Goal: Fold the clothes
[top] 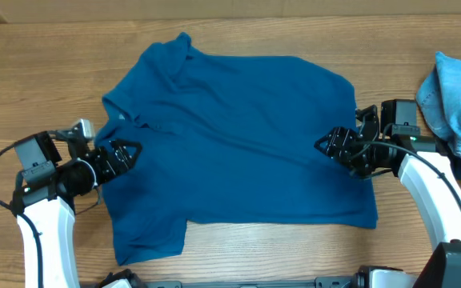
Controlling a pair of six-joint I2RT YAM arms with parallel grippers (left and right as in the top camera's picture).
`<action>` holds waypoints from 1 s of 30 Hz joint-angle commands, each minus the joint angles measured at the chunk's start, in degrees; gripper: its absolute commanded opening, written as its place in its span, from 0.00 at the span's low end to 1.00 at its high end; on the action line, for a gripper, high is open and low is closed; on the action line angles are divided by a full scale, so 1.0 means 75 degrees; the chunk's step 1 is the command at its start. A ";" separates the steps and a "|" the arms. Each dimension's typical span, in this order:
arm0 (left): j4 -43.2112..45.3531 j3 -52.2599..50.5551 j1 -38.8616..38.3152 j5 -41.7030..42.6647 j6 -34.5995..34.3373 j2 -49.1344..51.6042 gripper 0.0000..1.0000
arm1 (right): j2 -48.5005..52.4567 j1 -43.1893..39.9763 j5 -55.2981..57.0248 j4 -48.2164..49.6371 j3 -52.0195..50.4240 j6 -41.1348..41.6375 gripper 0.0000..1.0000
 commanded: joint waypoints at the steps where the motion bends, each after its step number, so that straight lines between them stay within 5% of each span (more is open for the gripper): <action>1: -0.0495 0.0195 0.0023 0.0338 0.0152 -0.0087 0.98 | -0.0023 -0.0044 -0.0073 -0.0697 0.0201 0.0035 0.77; 10: -0.2769 0.0195 0.0026 -0.1373 0.0848 -0.0058 1.00 | -0.0023 -0.0044 0.0927 -0.3229 0.0187 0.0694 0.88; 17: -0.3340 0.0184 0.0026 -0.1999 0.0854 -0.0003 1.00 | -0.0020 -0.0635 0.1233 -0.2955 -0.0114 0.0831 0.94; 22: -0.3153 -0.0009 0.0035 -0.3445 -0.1046 -0.0003 1.00 | -0.0020 -0.1507 0.1233 -0.2917 -0.0163 0.0414 0.94; 30: -0.2279 -0.0099 0.0816 -0.3853 -0.1655 0.0315 1.00 | -0.0023 -0.1807 0.1239 -0.3171 -0.0163 0.0134 0.94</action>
